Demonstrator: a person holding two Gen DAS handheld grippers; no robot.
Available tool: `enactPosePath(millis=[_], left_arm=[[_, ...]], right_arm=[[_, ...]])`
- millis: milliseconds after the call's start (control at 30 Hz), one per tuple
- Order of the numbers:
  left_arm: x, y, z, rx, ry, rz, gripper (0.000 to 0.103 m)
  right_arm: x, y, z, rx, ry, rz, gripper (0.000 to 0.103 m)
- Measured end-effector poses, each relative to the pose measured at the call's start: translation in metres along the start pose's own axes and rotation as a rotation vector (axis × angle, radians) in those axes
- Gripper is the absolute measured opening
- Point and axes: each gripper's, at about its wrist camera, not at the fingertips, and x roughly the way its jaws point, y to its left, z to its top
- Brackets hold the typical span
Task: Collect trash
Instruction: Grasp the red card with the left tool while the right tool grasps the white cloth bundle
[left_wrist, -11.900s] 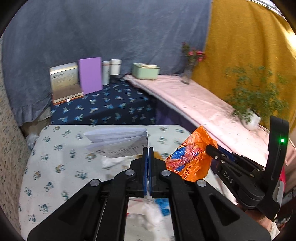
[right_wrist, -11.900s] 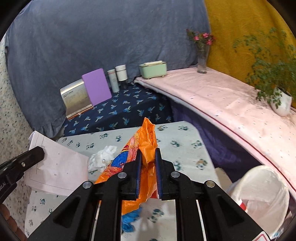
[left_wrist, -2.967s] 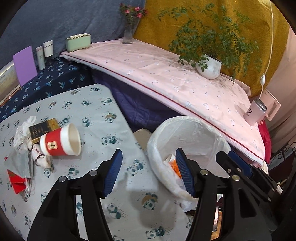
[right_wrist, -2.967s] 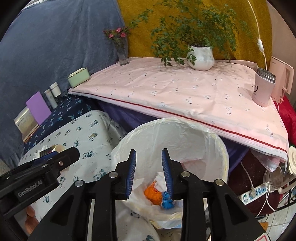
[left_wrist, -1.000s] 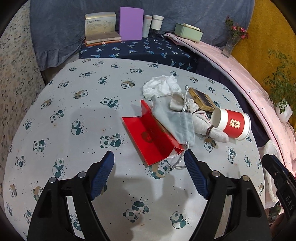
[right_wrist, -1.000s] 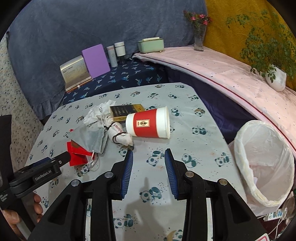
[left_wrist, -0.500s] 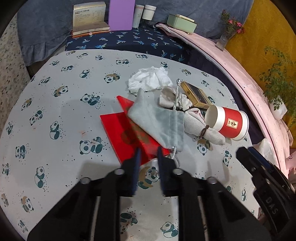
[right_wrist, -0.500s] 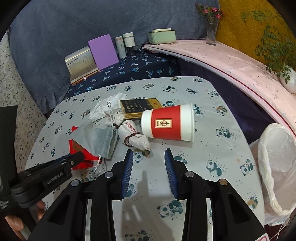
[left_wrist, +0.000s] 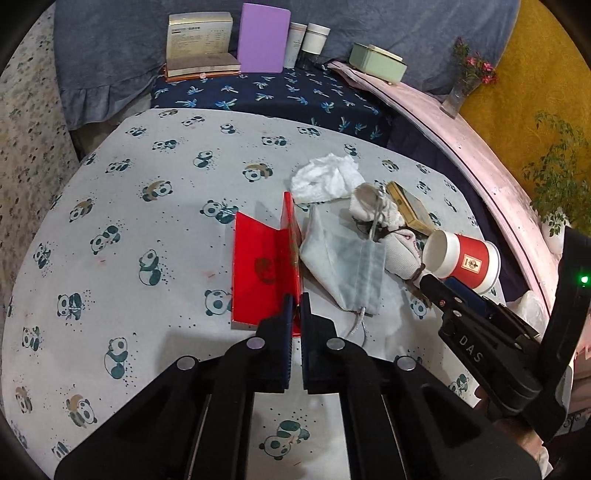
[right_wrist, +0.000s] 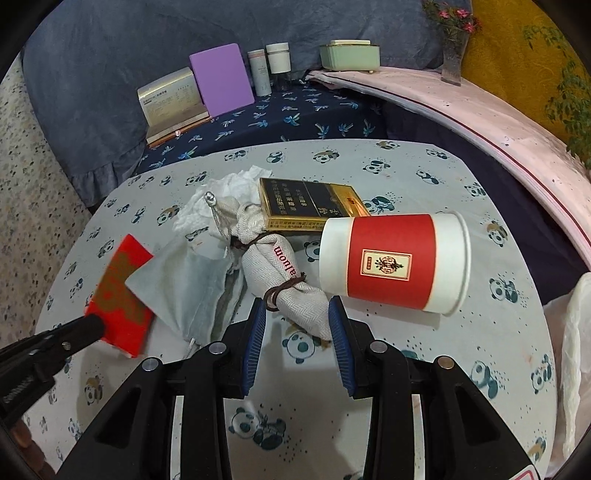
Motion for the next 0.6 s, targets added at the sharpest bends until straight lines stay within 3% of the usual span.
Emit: enactPosePath(millis=[267, 600], left_arm=[[0.003, 0.004, 0.011, -0.019, -0.016, 0.004, 0.003], [0.009, -0.005, 0.018, -0.012, -0.018, -0.011, 0.003]], right_arm=[[-0.005, 0.005, 0.015, -0.03, -0.002, 0.038, 0.035], [0.038, 0.014, 0.021, -0.094, 0.076, 0.039, 0.035]])
